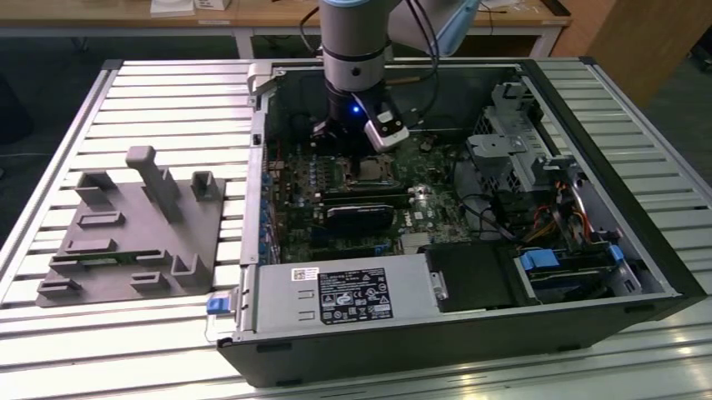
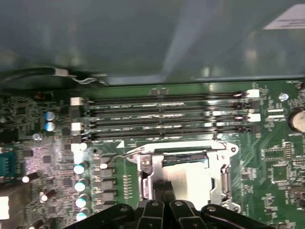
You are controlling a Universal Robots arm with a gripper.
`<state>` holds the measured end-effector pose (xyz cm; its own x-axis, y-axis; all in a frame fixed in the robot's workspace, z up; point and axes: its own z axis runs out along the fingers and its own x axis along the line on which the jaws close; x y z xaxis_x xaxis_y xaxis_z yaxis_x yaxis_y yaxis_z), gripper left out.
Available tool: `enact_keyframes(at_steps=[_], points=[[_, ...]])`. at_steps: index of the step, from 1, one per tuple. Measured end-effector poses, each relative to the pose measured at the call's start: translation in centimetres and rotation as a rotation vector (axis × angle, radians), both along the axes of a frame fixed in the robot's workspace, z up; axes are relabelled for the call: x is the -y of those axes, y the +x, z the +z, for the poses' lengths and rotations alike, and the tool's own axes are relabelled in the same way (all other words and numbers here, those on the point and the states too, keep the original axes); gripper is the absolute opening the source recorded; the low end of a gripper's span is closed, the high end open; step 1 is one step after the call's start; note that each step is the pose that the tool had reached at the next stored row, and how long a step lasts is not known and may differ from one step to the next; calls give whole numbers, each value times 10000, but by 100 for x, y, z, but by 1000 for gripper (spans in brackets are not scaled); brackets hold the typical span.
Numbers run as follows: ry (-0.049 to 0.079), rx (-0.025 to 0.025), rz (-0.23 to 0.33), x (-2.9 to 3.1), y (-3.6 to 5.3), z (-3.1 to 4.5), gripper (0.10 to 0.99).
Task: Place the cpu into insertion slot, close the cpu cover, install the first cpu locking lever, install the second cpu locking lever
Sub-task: 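Close the cpu cover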
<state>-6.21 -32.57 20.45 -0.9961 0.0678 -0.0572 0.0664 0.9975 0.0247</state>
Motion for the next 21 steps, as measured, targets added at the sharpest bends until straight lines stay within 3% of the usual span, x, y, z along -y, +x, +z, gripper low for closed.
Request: enact_keyframes(at_steps=[10,21], points=[[1,0,2,0,-66,-19,106],[-1,-1,21,1,-72,-43,106]])
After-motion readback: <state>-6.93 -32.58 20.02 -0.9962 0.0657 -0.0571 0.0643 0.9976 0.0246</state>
